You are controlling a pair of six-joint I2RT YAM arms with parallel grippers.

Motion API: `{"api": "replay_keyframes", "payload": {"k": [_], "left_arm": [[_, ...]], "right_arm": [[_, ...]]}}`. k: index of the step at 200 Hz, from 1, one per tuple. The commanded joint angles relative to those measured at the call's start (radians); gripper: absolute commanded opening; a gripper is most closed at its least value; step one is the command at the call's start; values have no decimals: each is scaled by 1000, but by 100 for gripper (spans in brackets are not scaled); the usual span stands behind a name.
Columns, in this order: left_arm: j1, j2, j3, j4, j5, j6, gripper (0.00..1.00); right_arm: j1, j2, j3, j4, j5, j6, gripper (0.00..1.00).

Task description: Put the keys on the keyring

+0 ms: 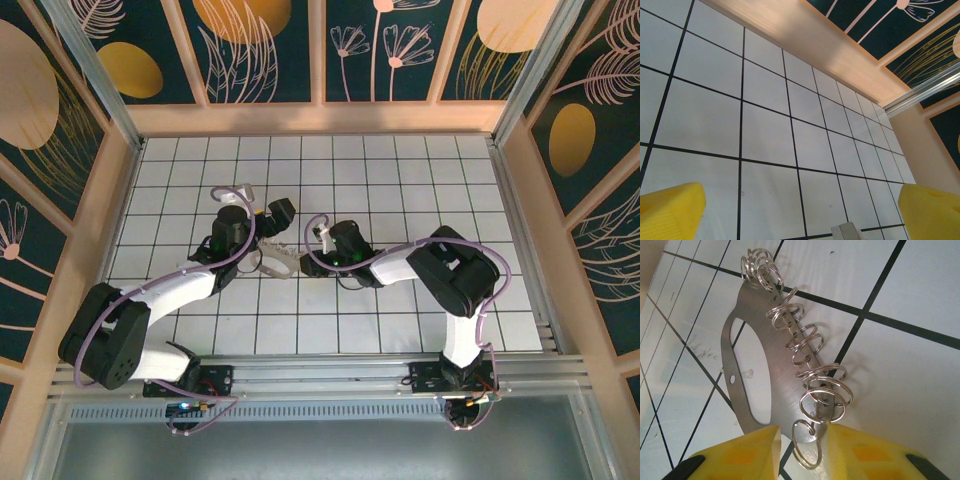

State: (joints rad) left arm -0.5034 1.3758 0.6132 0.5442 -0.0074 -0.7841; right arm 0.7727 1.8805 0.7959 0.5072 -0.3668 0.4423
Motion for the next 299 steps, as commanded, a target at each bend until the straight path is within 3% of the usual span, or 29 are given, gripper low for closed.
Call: {"api": "replay_keyframes", "payload": {"k": [1,129,175,195,276,299], "left_arm": [[-3,0,-11,39,7,-9,99],[-3,1,-15,43,7,-12,99],[-3,3,-15,43,7,-10,99],[-3,2,-16,42,3,-9,99],[-2,-26,77,-53,-26,43,99],[-1,-17,142,-76,12,100,99]], "right_arm": [[12,-31,-18,-60,33,-22,32],[33,-5,15,-80,43,-34,21],[33,-7,19,-85,55,-42,0],[30,-23,18,-87,68,-47,0],[-37,-258,33,-173,98,-152,0],[-79,-341,51,-208,80,-200,0]]}}
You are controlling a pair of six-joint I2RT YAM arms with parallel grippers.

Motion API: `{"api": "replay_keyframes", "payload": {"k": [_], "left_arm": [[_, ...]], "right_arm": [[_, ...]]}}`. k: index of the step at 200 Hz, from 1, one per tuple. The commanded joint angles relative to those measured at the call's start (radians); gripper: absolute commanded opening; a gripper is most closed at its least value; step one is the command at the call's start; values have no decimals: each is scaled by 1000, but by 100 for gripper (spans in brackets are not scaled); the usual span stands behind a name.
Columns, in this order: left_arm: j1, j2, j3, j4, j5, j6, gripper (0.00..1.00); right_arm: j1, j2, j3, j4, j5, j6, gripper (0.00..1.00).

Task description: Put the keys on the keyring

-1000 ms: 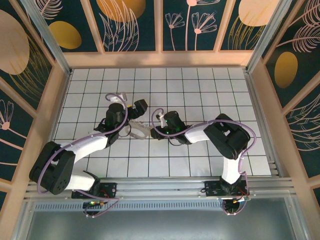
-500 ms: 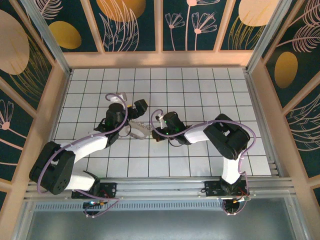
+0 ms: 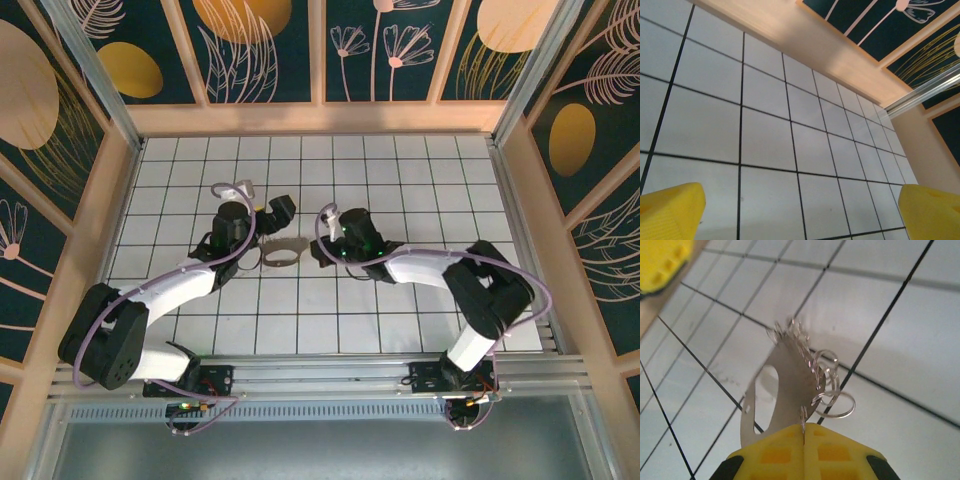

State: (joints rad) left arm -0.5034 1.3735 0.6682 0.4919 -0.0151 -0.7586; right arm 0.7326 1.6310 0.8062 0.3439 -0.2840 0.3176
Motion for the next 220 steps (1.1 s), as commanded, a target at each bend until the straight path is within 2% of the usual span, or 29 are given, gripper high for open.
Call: {"api": "replay_keyframes", "payload": {"k": [1,51,91,119,159,191,220], "left_arm": [[-1,-14,89,-25,21,76,99],[-1,60,294,-141,132,233,88],[-1,112,383,-197,217,315,76],[0,143,406,-215,281,345,68],[6,148,401,-174,419,359,59],[11,165,404,-137,543,360,46],[11,201,404,-60,678,340,42]], "right_arm": [[-40,-95,42,-46,-3,-78,0],[-179,-212,60,-22,-140,-150,0],[-263,-212,38,75,-314,-174,0],[-284,-198,53,112,-368,-170,0],[-306,-196,74,112,-441,-179,0],[-334,-193,60,177,-512,-163,0],[-361,-170,55,251,-587,-115,0]]}}
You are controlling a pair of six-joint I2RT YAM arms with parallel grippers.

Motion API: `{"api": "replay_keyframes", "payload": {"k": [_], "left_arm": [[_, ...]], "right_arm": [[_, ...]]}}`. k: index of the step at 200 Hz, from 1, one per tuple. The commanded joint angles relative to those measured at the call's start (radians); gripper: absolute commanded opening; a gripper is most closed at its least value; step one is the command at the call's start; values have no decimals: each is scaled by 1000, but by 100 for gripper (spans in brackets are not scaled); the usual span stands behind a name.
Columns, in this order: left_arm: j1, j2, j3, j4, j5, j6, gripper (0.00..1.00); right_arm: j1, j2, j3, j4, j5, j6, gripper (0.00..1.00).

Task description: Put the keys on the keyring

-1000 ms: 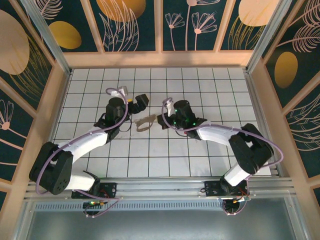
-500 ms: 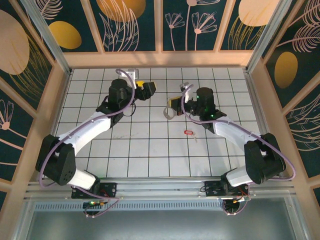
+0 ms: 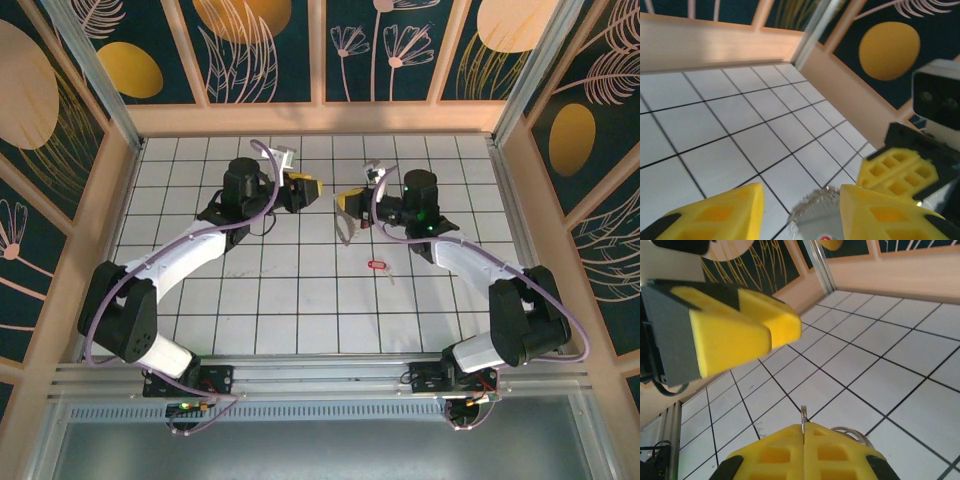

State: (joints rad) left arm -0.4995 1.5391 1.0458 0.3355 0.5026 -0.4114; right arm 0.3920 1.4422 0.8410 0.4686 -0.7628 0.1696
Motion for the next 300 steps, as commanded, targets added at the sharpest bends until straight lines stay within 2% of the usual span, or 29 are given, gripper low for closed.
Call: {"api": "replay_keyframes", "payload": {"k": [1,28,92,138,232,253,279,300], "left_arm": [[7,37,26,100,165,-9,42],[7,84,20,201,241,-68,41],[7,127,-35,428,346,-209,38],[7,133,-59,449,331,-214,36],[7,168,-61,593,368,-315,37],[7,168,-61,620,377,-334,34],[7,201,-63,656,388,-358,25],[7,205,-67,671,399,-371,25]], "right_arm": [[-20,20,20,129,-110,34,0],[-25,27,23,142,-148,57,0],[-47,22,2,188,-191,118,0],[-55,19,-19,247,-222,172,0],[-51,39,-31,332,-249,245,0],[-50,45,-31,338,-248,251,0],[-51,52,-30,340,-244,254,0],[-50,58,-29,350,-244,260,0]]}}
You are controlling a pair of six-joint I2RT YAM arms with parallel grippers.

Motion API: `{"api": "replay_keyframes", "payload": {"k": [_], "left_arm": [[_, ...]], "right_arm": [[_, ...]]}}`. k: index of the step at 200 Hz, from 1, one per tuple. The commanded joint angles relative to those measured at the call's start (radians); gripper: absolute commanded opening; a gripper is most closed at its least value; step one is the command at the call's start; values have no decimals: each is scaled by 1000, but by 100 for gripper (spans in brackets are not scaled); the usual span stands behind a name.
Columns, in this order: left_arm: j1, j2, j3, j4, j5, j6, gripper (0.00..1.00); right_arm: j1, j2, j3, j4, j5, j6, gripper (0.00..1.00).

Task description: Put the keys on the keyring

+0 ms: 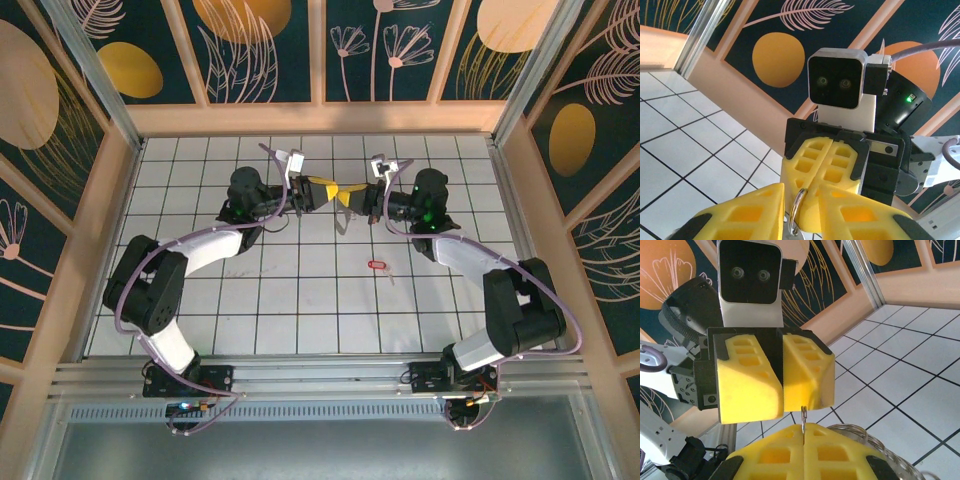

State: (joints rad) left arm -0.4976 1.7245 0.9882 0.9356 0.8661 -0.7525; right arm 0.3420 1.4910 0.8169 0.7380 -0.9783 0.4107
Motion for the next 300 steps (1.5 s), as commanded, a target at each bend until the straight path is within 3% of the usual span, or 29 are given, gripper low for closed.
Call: {"api": "replay_keyframes", "payload": {"k": [1,55,120,149,202,233,250,273,300], "left_arm": [[5,20,-9,71,35,-30,25],[5,29,-36,74,34,-26,28],[4,37,-32,92,31,-34,14],[2,40,-23,104,32,-44,0],[0,37,-22,119,29,-41,0],[1,30,-27,121,15,-30,0],[1,23,-31,110,10,-14,0],[1,6,-29,68,5,28,0],[0,-5,-21,-10,8,103,0]], "right_arm": [[1,10,-6,81,-28,19,0],[2,22,-3,97,-31,30,0],[3,39,1,100,-36,31,0],[2,42,-1,101,-39,31,0],[2,37,0,82,-30,23,0],[-6,18,-5,62,-13,16,32],[-28,-14,-24,60,0,18,44],[-67,-71,-59,72,16,37,52],[-99,-126,-94,66,43,42,53]]}}
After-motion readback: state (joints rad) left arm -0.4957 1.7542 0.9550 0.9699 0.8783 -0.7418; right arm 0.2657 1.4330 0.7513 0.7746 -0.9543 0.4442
